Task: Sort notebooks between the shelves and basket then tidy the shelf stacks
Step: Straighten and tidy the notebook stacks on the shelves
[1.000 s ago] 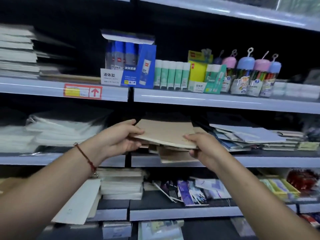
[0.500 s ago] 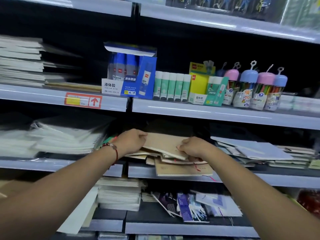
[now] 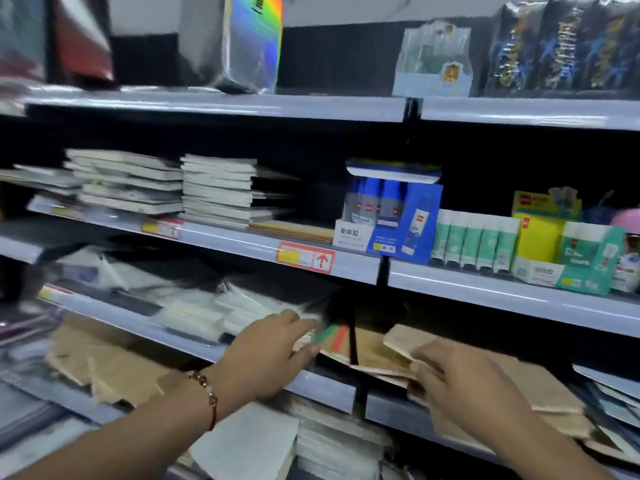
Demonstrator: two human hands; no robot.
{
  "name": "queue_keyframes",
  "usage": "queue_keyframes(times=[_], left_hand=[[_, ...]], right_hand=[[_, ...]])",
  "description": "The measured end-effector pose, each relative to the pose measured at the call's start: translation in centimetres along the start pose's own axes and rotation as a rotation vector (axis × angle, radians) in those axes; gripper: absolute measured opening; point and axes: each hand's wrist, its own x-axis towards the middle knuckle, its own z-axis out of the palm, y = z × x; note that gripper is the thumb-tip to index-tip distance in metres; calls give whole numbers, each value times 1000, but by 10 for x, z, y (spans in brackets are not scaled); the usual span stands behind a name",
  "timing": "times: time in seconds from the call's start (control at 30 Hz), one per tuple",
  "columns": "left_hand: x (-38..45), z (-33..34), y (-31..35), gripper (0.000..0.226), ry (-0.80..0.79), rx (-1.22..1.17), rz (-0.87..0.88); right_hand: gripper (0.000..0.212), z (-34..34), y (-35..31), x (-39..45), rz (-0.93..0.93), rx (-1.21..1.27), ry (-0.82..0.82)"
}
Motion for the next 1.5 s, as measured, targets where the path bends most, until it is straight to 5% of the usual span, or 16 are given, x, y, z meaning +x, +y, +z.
queue_keyframes(times=[0.2,0.7,1.13,1.27,1.5], left_hand=[[-44,-103,-147,71,94,141,-186],[-111,-259,-513,60,174,151,-489],[10,-266,-643,80,-11,396,-400],[27,-258,-673,95,-97,271,-408],[40,-258,-717,108,-137,75,-367]], right_hand=[[35,-6,-116,57,-217,221,1],[46,-12,-485,232,-410,193,85],[34,30,-630,372,-486,140,65],[28,50,-659,404,-502,37,142],[54,80,-671,434,-445,-91,153]])
